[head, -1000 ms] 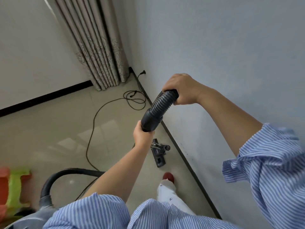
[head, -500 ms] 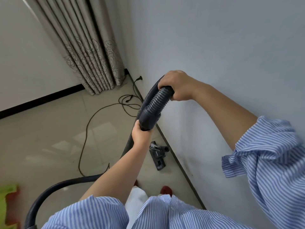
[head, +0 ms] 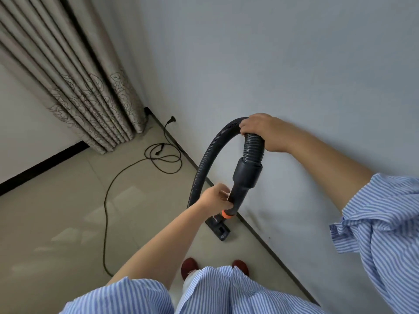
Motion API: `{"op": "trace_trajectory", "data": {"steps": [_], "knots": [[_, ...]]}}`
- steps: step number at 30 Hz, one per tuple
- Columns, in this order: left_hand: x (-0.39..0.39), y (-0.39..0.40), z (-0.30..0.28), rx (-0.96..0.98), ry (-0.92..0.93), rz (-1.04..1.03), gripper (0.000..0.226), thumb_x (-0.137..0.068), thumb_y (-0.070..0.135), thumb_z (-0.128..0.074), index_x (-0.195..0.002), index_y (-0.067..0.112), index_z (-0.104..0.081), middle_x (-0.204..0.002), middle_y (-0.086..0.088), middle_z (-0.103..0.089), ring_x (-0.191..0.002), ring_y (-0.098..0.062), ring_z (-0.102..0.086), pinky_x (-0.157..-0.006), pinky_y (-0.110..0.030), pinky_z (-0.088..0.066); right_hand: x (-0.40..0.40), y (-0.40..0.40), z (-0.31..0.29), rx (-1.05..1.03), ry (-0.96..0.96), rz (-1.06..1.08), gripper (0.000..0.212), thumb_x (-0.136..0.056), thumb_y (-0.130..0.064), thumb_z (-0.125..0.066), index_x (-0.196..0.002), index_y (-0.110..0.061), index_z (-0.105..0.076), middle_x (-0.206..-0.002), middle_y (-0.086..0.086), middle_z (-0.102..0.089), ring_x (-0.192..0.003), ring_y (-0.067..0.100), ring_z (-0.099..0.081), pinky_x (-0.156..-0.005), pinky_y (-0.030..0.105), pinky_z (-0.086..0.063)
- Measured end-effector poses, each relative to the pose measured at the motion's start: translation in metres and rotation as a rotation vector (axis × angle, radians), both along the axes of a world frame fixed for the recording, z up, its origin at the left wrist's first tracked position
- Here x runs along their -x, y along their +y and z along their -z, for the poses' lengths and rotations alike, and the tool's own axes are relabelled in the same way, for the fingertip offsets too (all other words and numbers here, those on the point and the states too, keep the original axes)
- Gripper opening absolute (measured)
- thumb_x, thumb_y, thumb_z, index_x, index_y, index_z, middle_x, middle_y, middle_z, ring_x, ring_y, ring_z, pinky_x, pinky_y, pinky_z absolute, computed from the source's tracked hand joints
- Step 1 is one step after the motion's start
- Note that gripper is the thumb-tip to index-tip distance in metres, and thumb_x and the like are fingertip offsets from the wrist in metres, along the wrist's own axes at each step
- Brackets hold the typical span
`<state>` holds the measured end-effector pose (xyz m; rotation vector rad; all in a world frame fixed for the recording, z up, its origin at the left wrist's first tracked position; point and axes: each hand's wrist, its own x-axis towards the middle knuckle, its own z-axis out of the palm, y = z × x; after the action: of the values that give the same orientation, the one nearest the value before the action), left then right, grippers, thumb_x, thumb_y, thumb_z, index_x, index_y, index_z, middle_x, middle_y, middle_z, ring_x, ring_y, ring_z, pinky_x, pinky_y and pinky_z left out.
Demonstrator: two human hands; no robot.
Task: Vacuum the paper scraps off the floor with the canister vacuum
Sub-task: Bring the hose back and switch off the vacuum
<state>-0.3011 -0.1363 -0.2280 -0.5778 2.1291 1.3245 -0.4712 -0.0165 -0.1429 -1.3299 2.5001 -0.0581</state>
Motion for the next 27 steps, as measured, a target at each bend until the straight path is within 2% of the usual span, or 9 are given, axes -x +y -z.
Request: {"op": "trace_trajectory", "data": {"steps": [2, 5, 7, 10, 13, 16, 19, 25, 27], "knots": [[0.0, -0.003, 0.007, 0.003, -0.016, -0.021, 0.045, -0.087, 0.011, -0.061, -0.13, 0.008, -0.047, -0.115, -0.005, -0.057, -0.099, -0.019, -0.055, -0.071, -0.016, -0.045, 0.003, 0.009, -0.001, -0.11, 0.03, 0.03, 0.063, -0.08, 0.01, -0.051, -0.136, -0.019, -0.045, -0.15, -0.007, -0.028, -0.129, 0.025, -0.036, -0.103, 0.036, -0.035], [0.004, -0.01, 0.013, 0.034, -0.012, -0.105, 0.049, -0.09, 0.011, -0.057, -0.136, 0.008, -0.039, -0.128, -0.01, -0.052, -0.098, -0.018, -0.05, -0.081, -0.025, -0.044, 0.004, 0.015, -0.007, -0.2, -0.009, 0.122, 0.065, -0.083, 0.01, -0.044, -0.139, -0.023, -0.041, -0.155, -0.014, -0.011, -0.127, 0.024, -0.04, -0.091, 0.023, -0.034], [0.012, -0.018, 0.013, 0.047, 0.005, -0.196, 0.054, -0.091, 0.01, -0.054, -0.14, 0.009, -0.033, -0.124, -0.008, -0.052, -0.098, -0.019, -0.05, -0.079, -0.026, -0.045, 0.004, 0.01, -0.008, -0.194, -0.053, 0.181, 0.058, -0.084, 0.009, -0.041, -0.134, -0.02, -0.047, -0.154, -0.013, -0.014, -0.124, 0.023, -0.041, -0.086, 0.02, -0.032], [0.026, -0.033, 0.015, 0.064, 0.027, -0.301, 0.057, -0.092, 0.009, -0.052, -0.143, 0.01, -0.027, -0.094, 0.004, -0.049, -0.078, -0.011, -0.049, -0.061, -0.021, -0.04, -0.001, 0.003, -0.001, -0.102, -0.074, 0.272, 0.043, -0.086, -0.001, -0.043, -0.122, -0.019, -0.059, -0.15, -0.009, -0.023, -0.115, 0.025, -0.047, -0.093, 0.026, -0.038], [0.036, -0.043, 0.015, 0.113, 0.037, -0.316, 0.057, -0.093, 0.01, -0.051, -0.143, 0.009, -0.025, -0.097, 0.001, -0.05, -0.071, -0.009, -0.045, -0.058, -0.022, -0.038, -0.012, 0.005, 0.01, -0.005, 0.006, 0.301, 0.033, -0.092, -0.015, -0.046, -0.121, -0.022, -0.061, -0.141, 0.003, -0.033, -0.11, 0.025, -0.048, -0.088, 0.026, -0.038], [0.042, -0.048, 0.016, 0.144, 0.056, -0.312, 0.062, -0.093, 0.009, -0.052, -0.146, 0.01, -0.021, -0.117, -0.009, -0.049, -0.084, -0.016, -0.047, -0.068, -0.027, -0.039, -0.029, 0.011, 0.014, 0.008, 0.036, 0.41, 0.035, -0.097, -0.024, -0.041, -0.129, -0.03, -0.054, -0.139, 0.007, -0.034, -0.108, 0.029, -0.051, -0.083, 0.028, -0.04], [0.049, -0.05, 0.017, 0.145, 0.065, -0.303, 0.062, -0.092, 0.01, -0.052, -0.146, 0.009, -0.021, -0.121, -0.011, -0.048, -0.09, -0.019, -0.047, -0.073, -0.028, -0.04, -0.039, 0.017, 0.013, -0.025, 0.076, 0.52, 0.037, -0.098, -0.028, -0.038, -0.132, -0.034, -0.049, -0.124, 0.013, -0.039, -0.098, 0.03, -0.053, -0.074, 0.028, -0.037], [0.054, -0.039, 0.016, 0.106, 0.046, -0.235, 0.064, -0.093, 0.012, -0.053, -0.148, 0.009, -0.021, -0.126, -0.011, -0.048, -0.097, -0.019, -0.047, -0.08, -0.027, -0.04, -0.063, 0.047, 0.015, -0.027, 0.108, 0.646, 0.04, -0.096, -0.029, -0.041, -0.135, -0.036, -0.045, -0.129, 0.012, -0.036, -0.104, 0.031, -0.052, -0.079, 0.033, -0.044], [0.057, -0.035, 0.015, 0.093, 0.052, -0.206, 0.065, -0.093, 0.012, -0.054, -0.148, 0.01, -0.02, -0.138, -0.011, -0.043, -0.111, -0.023, -0.05, -0.085, -0.028, -0.04, -0.073, 0.064, 0.016, -0.04, 0.088, 0.666, 0.043, -0.095, -0.029, -0.044, -0.136, -0.038, -0.042, -0.13, 0.012, -0.036, -0.102, 0.029, -0.054, -0.078, 0.032, -0.045]]}}
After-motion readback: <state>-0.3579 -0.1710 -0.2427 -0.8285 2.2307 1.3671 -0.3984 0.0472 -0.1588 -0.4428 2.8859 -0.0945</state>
